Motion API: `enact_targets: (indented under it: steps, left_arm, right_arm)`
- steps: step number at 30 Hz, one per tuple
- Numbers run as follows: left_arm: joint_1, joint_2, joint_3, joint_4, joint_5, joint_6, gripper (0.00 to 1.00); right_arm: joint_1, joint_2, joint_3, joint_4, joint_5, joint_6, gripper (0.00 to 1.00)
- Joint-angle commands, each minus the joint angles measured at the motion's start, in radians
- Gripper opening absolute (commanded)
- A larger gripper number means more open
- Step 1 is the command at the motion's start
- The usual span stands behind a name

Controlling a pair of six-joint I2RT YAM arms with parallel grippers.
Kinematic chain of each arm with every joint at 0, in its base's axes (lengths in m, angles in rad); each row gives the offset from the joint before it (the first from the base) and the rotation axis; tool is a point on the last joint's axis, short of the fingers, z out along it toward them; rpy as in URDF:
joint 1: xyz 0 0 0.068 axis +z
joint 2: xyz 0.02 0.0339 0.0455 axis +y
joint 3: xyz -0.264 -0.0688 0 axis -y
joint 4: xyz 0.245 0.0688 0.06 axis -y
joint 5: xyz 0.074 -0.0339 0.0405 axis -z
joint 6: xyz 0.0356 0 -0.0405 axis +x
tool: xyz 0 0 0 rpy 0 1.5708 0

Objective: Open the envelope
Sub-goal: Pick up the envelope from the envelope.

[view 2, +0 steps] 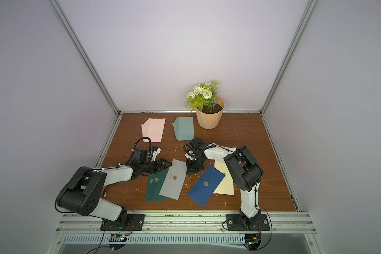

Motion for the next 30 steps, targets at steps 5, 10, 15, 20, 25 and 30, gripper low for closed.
enact_targets:
  steps: [5, 10, 15, 20, 25, 30]
  left_arm:
    - [0.004, 0.066, 0.025, -0.007, 0.044, 0.026, 0.62]
    - [-0.013, 0.090, 0.042, -0.039, 0.038, 0.047, 0.62]
    - [-0.024, 0.100, 0.038, 0.005, 0.072, 0.028, 0.48]
    - [-0.029, 0.096, 0.017, 0.147, 0.161, -0.035, 0.26]
    - [-0.031, 0.092, -0.010, 0.274, 0.219, -0.104, 0.26]
    - [-0.031, 0.107, -0.024, 0.341, 0.247, -0.145, 0.22]
  right_arm:
    - [0.005, 0.062, 0.039, 0.011, -0.039, 0.008, 0.12]
    - [0.005, 0.096, 0.068, 0.005, -0.047, 0.000, 0.12]
    - [0.005, 0.117, 0.086, -0.002, -0.051, -0.009, 0.12]
    - [0.005, 0.135, 0.106, -0.011, -0.055, -0.020, 0.12]
    - [0.005, 0.146, 0.120, -0.019, -0.056, -0.028, 0.12]
    - [0.004, 0.151, 0.125, -0.020, -0.056, -0.032, 0.12]
